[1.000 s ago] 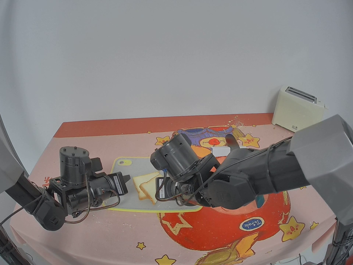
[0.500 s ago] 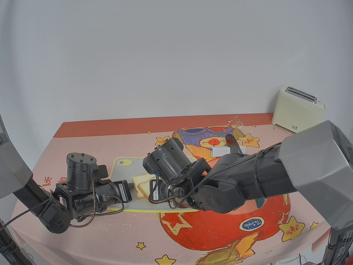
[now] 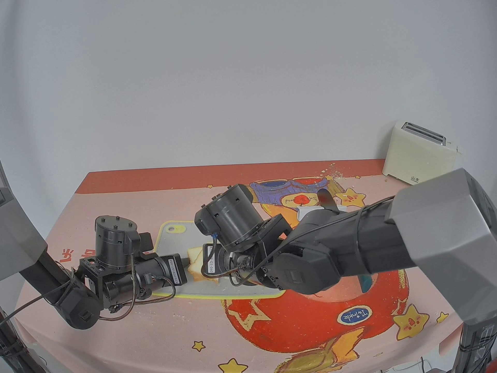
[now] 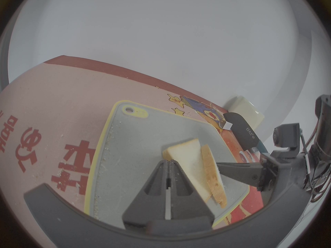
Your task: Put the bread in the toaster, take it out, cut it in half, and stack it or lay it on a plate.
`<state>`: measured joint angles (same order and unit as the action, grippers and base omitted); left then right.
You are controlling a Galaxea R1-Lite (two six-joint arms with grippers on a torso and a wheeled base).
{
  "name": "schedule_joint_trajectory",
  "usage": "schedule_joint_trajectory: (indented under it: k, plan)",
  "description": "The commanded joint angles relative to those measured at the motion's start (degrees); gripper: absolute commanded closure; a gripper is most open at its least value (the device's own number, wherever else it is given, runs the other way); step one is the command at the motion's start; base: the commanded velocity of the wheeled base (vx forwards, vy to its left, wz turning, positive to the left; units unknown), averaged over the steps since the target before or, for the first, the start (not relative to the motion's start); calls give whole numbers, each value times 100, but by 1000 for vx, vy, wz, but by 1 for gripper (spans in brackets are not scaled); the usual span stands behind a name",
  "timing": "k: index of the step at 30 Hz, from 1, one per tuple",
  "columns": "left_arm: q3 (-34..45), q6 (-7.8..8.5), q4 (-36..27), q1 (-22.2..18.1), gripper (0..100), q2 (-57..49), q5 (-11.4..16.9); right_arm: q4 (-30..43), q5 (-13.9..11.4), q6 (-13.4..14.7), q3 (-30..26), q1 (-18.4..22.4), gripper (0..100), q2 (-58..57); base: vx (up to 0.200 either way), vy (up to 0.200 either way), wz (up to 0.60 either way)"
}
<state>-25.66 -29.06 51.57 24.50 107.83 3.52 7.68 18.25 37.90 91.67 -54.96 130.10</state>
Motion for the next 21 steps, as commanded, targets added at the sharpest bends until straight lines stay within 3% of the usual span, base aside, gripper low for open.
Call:
schedule_joint_trajectory:
  k: [1,11,15,20,21]
  plan:
    - [9,-3,-6,2,100,10,-1,-3,3,-2,132,11,100,-11,0,0,0]
    - [-35,15,64,-60,100,-51,-27,76,21,7,228,222,100,24,0,0,0]
    - [-27,6,275,-394,100,-781,-1,85,21,7,-141,292,100,-310,0,0,0]
    - [-27,243,47,-692,100,-1677,157,58,21,7,-660,196,100,-564,0,0,0]
    - [-106,498,-437,-956,100,-2292,360,41,21,16,-844,125,100,-644,0,0,0]
